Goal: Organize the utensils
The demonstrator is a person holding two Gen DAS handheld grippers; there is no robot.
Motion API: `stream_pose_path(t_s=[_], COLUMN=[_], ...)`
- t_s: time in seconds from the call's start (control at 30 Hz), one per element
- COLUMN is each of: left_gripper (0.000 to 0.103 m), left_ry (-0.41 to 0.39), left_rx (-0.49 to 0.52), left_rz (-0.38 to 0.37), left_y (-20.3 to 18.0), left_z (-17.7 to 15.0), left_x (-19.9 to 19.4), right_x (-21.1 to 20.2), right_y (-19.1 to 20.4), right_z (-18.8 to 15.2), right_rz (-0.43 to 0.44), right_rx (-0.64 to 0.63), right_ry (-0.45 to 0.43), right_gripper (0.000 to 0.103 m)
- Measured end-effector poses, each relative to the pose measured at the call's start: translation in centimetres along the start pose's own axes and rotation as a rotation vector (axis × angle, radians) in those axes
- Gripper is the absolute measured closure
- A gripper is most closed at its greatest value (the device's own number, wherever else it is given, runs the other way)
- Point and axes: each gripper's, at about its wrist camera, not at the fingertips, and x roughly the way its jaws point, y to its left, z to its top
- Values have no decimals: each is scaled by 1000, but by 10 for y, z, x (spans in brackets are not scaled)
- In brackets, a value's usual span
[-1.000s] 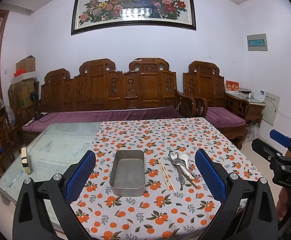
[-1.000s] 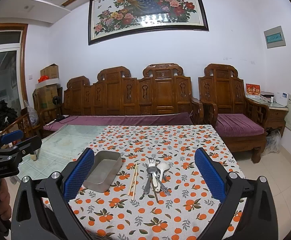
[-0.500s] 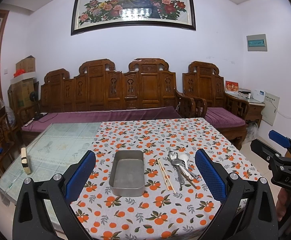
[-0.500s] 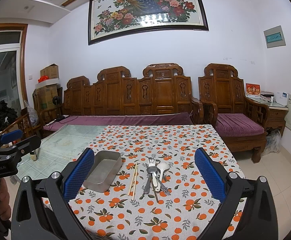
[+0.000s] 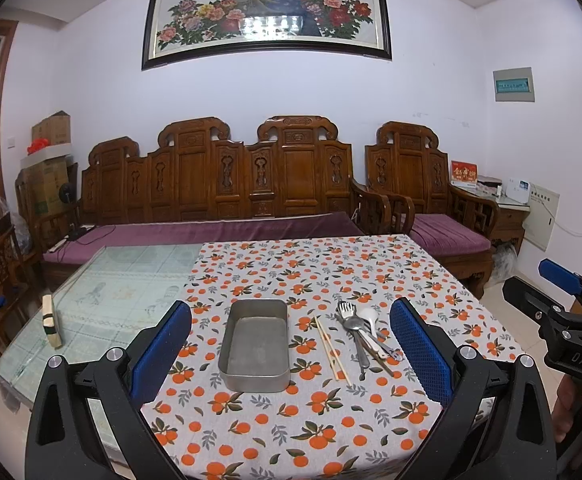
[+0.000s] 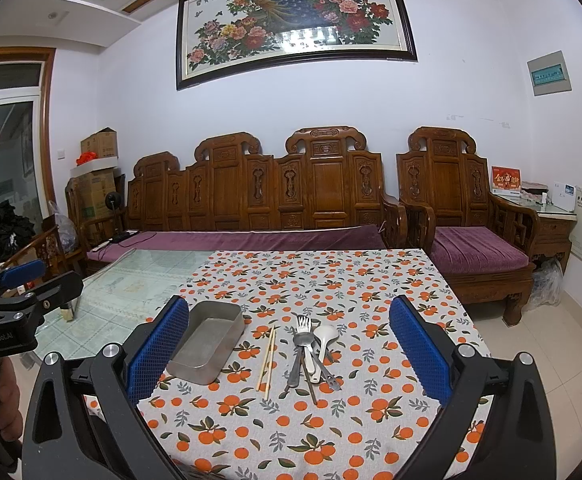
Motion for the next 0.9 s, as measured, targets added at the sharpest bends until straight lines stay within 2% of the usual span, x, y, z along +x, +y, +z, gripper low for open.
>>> stream_pose_path(t_s=[0.9], left_gripper=[7], left_ry=[1], left_rx=[0], left_rz=[-1], left_y=[0], left_z=[0], left_x=[0], right_x=[1], right_y=[-1], right_z=[-2], right_rz=[0], right_rx=[-1], right_ry=[-1], right_gripper=[3])
